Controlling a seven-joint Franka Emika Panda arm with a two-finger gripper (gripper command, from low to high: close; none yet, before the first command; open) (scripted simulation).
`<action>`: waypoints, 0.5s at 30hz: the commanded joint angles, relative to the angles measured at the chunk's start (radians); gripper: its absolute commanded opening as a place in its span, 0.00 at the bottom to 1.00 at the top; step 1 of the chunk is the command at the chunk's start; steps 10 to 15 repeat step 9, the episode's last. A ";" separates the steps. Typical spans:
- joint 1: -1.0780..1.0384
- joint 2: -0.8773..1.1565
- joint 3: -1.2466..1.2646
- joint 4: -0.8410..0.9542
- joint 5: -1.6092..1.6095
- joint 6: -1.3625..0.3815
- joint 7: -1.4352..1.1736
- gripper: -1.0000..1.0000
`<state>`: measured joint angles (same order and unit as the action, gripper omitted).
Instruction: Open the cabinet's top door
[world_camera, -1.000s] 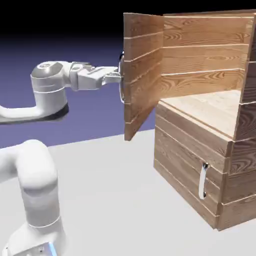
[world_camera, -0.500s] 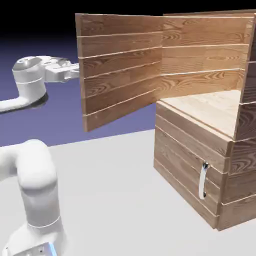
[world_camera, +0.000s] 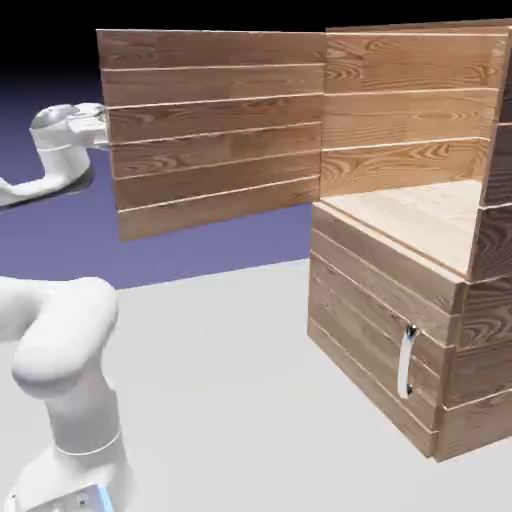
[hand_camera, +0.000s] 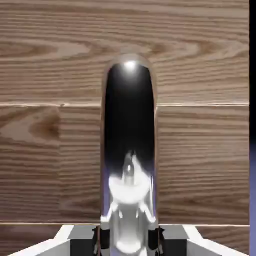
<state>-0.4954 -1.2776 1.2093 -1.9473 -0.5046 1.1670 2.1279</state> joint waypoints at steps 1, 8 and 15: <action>-0.029 -0.001 0.013 0.036 0.004 -0.027 -0.008 0.00; -0.230 -0.017 0.080 0.290 0.023 -0.198 -0.071 0.00; -0.259 -0.020 0.087 0.326 0.024 -0.221 -0.081 0.00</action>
